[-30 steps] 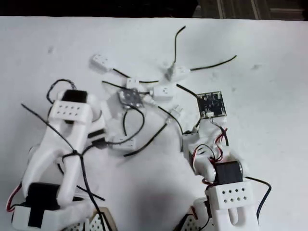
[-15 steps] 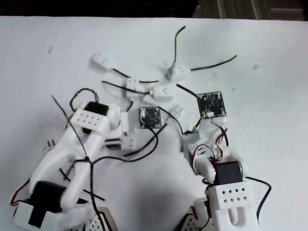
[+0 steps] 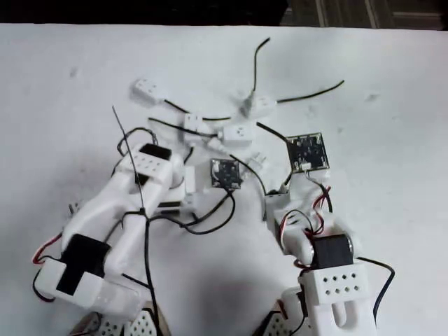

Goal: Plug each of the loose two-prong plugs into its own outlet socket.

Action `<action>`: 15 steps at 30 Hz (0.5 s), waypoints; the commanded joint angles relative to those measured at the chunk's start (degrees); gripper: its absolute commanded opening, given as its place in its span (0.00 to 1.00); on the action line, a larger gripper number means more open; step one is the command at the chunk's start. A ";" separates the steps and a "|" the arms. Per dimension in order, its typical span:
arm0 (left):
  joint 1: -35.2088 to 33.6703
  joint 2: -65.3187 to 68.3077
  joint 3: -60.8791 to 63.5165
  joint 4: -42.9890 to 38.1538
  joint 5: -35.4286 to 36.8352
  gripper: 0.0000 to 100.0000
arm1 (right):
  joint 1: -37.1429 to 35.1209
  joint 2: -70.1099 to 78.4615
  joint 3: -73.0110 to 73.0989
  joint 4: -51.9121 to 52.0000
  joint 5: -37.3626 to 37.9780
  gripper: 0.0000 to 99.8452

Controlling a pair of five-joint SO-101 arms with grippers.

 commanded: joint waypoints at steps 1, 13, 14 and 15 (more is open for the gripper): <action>0.13 -2.51 -2.46 1.05 6.86 0.03 | 0.04 0.31 -0.26 -0.66 0.09 0.02; 1.98 -3.74 -3.25 -1.58 33.93 0.02 | 0.04 0.31 -0.26 -0.66 0.09 0.02; 2.33 -3.74 -3.08 -1.76 34.29 0.03 | 0.04 0.31 -0.26 -0.66 0.09 0.02; 2.86 -3.74 -3.08 -1.49 34.02 0.03 | 0.04 0.31 -0.26 -0.66 0.09 0.02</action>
